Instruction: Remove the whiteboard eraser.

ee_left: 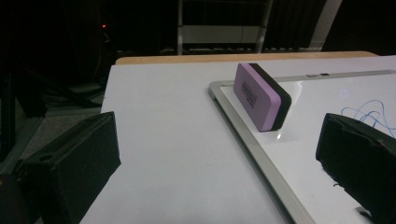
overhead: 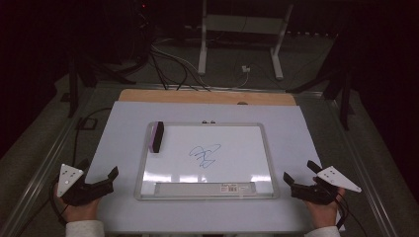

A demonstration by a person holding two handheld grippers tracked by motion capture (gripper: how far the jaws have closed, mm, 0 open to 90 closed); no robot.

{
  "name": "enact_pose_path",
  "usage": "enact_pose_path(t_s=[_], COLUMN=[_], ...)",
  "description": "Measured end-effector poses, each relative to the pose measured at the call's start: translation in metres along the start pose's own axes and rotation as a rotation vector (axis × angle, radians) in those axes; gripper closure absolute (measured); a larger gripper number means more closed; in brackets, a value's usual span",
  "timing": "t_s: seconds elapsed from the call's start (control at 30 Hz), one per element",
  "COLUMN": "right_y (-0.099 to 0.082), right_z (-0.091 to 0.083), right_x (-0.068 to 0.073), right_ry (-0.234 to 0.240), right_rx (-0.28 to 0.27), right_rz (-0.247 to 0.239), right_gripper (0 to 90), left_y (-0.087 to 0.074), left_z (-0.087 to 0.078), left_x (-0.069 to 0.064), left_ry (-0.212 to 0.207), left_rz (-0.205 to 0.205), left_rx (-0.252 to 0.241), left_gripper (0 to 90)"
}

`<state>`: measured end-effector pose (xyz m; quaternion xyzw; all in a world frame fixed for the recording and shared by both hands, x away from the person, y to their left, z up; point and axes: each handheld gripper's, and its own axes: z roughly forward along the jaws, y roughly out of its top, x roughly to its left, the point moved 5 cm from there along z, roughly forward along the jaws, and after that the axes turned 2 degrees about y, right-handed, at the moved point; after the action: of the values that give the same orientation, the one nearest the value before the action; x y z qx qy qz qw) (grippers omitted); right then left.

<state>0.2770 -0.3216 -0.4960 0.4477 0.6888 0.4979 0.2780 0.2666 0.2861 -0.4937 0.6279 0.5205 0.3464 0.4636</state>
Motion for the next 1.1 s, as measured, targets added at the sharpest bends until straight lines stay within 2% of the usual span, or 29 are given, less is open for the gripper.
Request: enact_pose_path(t_s=[0.13, 0.4, 0.83, 1.1], right_y=[-0.001, -0.001, 0.001, 0.001], right_z=[0.002, 0.003, 0.002, 0.001], right_x=[0.001, 0.003, 0.002, 0.001], right_ry=[0.004, 0.015, 0.015, 0.013], right_rx=[0.009, 0.004, -0.006, -0.008], right_rz=[0.004, 0.004, 0.017, 0.027], right_gripper=[0.0, 0.0, 0.0, 0.0], left_y=[0.000, 0.003, 0.019, 0.029], left_z=[-0.002, -0.002, 0.008, 0.021], left_x=[0.000, 0.000, -0.002, -0.007], left_ry=[-0.013, -0.020, -0.029, -0.043], left_rz=[-0.028, -0.049, -0.037, -0.035], left_rx=[0.002, 0.013, 0.020, 0.024], left_gripper=[0.6, 0.6, 0.6, 0.7])
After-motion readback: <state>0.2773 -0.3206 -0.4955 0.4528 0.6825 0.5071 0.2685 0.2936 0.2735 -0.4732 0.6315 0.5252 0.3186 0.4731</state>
